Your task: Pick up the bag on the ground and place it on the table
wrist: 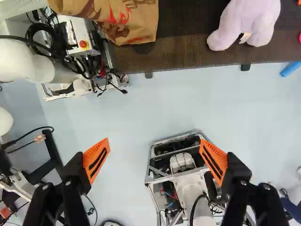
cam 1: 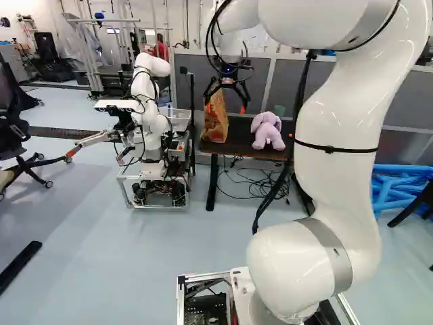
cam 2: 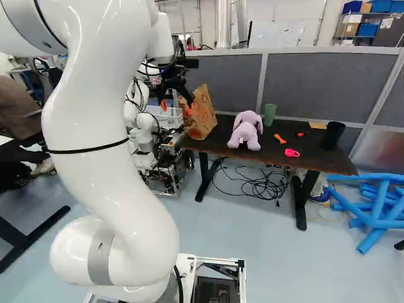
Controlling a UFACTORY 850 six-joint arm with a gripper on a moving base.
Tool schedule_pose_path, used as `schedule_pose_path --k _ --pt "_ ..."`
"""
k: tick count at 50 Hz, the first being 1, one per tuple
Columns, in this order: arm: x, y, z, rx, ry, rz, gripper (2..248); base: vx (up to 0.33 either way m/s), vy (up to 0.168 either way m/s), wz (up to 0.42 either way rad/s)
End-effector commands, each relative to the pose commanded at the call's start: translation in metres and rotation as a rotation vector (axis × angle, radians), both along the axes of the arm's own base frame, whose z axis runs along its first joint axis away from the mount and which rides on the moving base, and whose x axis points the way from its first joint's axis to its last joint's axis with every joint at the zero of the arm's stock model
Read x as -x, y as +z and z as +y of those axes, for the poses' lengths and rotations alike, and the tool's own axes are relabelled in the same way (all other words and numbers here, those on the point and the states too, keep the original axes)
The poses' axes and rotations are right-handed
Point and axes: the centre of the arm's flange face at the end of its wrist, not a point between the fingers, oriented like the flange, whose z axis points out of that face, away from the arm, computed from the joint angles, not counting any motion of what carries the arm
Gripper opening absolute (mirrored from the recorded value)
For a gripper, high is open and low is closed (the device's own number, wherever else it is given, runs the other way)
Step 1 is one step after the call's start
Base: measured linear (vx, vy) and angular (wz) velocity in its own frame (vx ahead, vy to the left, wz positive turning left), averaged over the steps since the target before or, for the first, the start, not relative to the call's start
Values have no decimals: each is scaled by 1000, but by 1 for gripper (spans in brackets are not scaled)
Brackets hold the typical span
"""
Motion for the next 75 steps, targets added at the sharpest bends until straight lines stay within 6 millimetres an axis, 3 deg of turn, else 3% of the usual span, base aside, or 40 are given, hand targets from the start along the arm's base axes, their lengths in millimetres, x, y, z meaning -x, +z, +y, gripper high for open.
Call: schedule_pose_path --k 39,75 --pt "33 -59 -13 -13 71 -224 247 0 0 0" --pt "94 -129 -29 6 149 -506 247 0 0 0"
